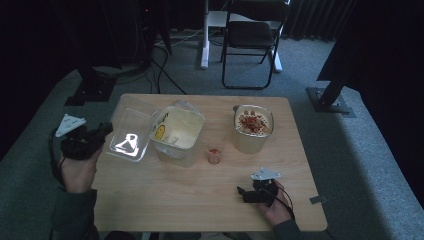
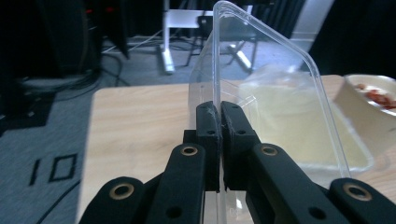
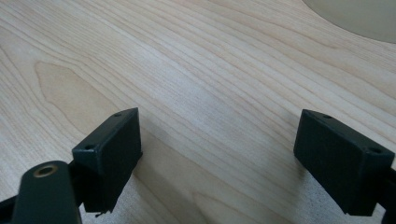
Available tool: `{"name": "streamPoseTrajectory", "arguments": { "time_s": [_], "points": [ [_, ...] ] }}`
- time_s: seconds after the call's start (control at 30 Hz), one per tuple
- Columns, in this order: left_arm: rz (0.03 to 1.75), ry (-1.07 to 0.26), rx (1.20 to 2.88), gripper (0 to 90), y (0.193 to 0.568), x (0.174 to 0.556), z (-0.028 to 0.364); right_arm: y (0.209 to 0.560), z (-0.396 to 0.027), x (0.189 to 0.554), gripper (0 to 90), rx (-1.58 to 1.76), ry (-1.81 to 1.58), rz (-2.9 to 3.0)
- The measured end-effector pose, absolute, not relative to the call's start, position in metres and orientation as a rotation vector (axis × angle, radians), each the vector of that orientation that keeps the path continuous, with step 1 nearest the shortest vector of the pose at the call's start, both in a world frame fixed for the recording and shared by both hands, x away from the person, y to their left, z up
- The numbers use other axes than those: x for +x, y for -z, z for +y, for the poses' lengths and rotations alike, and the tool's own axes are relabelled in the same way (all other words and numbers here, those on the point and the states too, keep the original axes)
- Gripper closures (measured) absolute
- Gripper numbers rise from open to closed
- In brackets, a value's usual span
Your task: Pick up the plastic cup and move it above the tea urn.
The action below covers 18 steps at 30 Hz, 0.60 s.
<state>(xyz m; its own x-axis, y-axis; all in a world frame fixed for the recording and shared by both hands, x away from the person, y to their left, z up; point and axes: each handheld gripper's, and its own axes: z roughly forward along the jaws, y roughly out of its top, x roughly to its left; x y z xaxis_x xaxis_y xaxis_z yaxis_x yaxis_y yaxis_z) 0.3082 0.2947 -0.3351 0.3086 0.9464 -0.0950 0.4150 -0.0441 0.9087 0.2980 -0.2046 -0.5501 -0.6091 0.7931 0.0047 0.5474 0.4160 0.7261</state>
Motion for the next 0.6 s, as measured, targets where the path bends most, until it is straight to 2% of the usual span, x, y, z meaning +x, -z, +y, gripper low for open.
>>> {"name": "streamPoseTrajectory", "arguments": {
  "time_s": [0.33, 0.47, 0.5, 0.6],
  "points": [
    [1.176, -0.531, 1.72, 87.2, 0.335, 0.353, 0.242, 0.55, -0.205, 0.298, 14.5, 1.152, -1.01, 2.335],
    [1.176, -0.489, 1.732, 86.7, 0.336, 0.359, 0.233, 0.55, -0.205, 0.298, 14.5, 1.152, -1.011, 2.334],
    [1.165, -0.472, 1.728, 85.7, 0.335, 0.359, 0.233, 0.55, -0.205, 0.298, 14.5, 1.152, -1.011, 2.334],
    [1.149, -0.452, 1.711, 70.3, 0.333, 0.36, 0.234, 0.55, -0.205, 0.298, 14.5, 1.151, -1.01, 2.334]
  ]
}}
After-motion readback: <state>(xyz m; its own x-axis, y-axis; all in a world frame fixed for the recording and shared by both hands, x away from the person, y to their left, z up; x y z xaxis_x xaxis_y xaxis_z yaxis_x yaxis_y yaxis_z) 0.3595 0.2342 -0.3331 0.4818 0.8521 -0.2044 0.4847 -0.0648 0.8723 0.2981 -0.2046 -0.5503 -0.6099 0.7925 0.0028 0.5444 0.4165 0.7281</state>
